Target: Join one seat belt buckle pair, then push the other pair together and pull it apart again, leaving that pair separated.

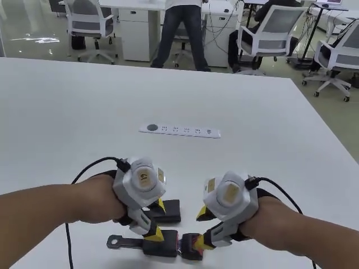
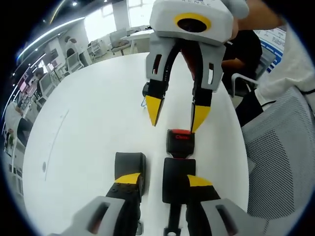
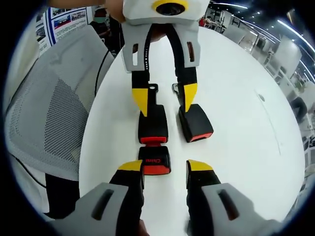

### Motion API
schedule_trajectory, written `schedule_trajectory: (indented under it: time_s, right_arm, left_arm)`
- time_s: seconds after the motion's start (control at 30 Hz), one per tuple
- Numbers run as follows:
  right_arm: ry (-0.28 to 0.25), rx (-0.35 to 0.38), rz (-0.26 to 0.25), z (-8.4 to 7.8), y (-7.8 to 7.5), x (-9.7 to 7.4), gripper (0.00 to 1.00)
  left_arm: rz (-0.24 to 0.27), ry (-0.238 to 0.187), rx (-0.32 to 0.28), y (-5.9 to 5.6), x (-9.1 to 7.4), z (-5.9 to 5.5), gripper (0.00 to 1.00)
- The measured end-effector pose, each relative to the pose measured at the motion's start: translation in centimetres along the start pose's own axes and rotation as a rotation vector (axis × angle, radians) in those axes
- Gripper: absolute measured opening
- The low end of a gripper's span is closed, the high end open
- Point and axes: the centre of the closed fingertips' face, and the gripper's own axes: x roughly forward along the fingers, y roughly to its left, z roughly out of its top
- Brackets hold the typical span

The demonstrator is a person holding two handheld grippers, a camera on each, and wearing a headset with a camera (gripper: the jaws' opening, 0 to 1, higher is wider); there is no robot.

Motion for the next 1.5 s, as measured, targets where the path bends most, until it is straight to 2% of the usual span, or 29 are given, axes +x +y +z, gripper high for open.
schedule_trajectory:
  time_s: [0.07,0.13,0.23,0.33,0.53,0.7,0.8,0.97,1.17,1.23,1.37,1.5]
  right_arm:
    - [0.005,0.002,-0.007,-0.6,-0.4,-0.2,0.31]
    - [0.014,0.005,-0.014,-1.3,-0.8,-0.5,0.31]
    - [0.028,0.011,-0.023,-2.5,-1.5,-1.1,0.30]
    - [0.039,0.006,-0.034,-3.9,-2.6,-1.7,0.29]
    - [0.076,0.034,-0.062,-6.9,-4.2,-3.2,0.29]
    - [0.104,0.040,-0.079,-9.4,-5.6,-4.4,0.30]
    - [0.106,0.063,-0.084,-10.6,-6.3,-5.1,0.31]
    - [0.123,0.072,-0.077,-11.6,-6.4,-5.1,0.32]
    - [0.142,0.080,-0.042,-13.0,-6.1,-3.4,0.33]
    - [0.149,0.081,-0.038,-12.9,-6.1,-3.7,0.33]
    - [0.156,0.086,-0.025,-13.6,-5.9,-3.2,0.32]
    - [0.147,0.088,-0.014,-13.4,-5.8,-3.5,0.32]
  left_arm:
    - [0.014,-0.001,-0.009,0.8,0.0,-0.1,0.37]
    - [0.022,-0.003,-0.017,1.0,0.1,0.1,0.38]
    - [0.027,0.002,-0.020,1.9,0.2,0.0,0.38]
    - [0.030,0.012,-0.021,2.2,0.4,-0.1,0.39]
    - [0.034,0.028,-0.021,4.1,1.2,-1.3,0.40]
    - [0.022,0.009,0.013,4.2,1.3,-0.8,0.39]
    - [0.014,0.013,0.020,4.5,1.6,-0.7,0.39]
    - [0.000,0.034,0.026,4.7,2.1,-1.2,0.39]
    - [-0.032,0.059,0.049,4.6,3.3,-1.8,0.38]
    - [-0.035,0.070,0.055,4.9,3.5,-1.9,0.38]
    - [-0.044,0.075,0.058,5.0,3.8,-2.0,0.35]
    - [-0.062,0.081,0.066,5.1,4.3,-2.4,0.35]
